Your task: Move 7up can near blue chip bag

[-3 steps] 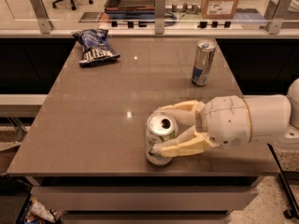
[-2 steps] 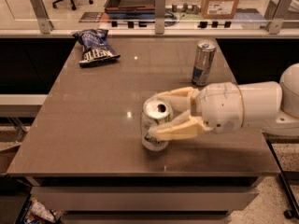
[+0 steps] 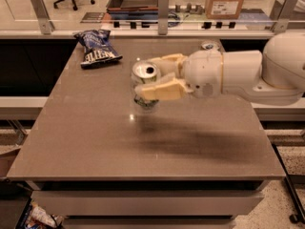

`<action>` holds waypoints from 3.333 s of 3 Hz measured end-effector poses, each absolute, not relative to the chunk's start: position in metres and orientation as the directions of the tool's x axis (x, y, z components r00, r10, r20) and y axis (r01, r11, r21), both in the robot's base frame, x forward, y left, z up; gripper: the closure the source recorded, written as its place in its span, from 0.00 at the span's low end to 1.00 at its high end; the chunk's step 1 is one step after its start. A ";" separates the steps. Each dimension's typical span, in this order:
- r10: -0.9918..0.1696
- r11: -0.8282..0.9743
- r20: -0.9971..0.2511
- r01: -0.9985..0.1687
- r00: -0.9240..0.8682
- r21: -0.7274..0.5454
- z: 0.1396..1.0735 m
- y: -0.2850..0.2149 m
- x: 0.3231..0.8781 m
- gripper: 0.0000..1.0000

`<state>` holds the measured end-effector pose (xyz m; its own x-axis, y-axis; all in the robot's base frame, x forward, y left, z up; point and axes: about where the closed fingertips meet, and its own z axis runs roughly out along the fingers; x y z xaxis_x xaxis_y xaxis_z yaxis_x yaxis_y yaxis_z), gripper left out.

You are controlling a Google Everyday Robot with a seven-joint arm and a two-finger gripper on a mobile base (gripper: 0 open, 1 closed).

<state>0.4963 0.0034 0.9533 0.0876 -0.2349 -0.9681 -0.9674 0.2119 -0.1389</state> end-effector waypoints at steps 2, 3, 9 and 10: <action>-0.262 0.333 -0.953 -0.914 0.149 -0.234 0.989 0.055 0.562 1.00; -0.259 0.372 -0.955 -0.897 0.146 -0.238 0.990 0.070 0.604 1.00; -0.287 0.509 -0.951 -0.859 -0.115 -0.050 0.930 0.073 0.754 1.00; -0.305 0.521 -0.945 -0.851 -0.114 -0.066 0.928 0.077 0.756 1.00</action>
Offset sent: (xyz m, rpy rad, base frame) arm 0.1146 0.0795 0.0502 0.0197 -0.1457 -0.1781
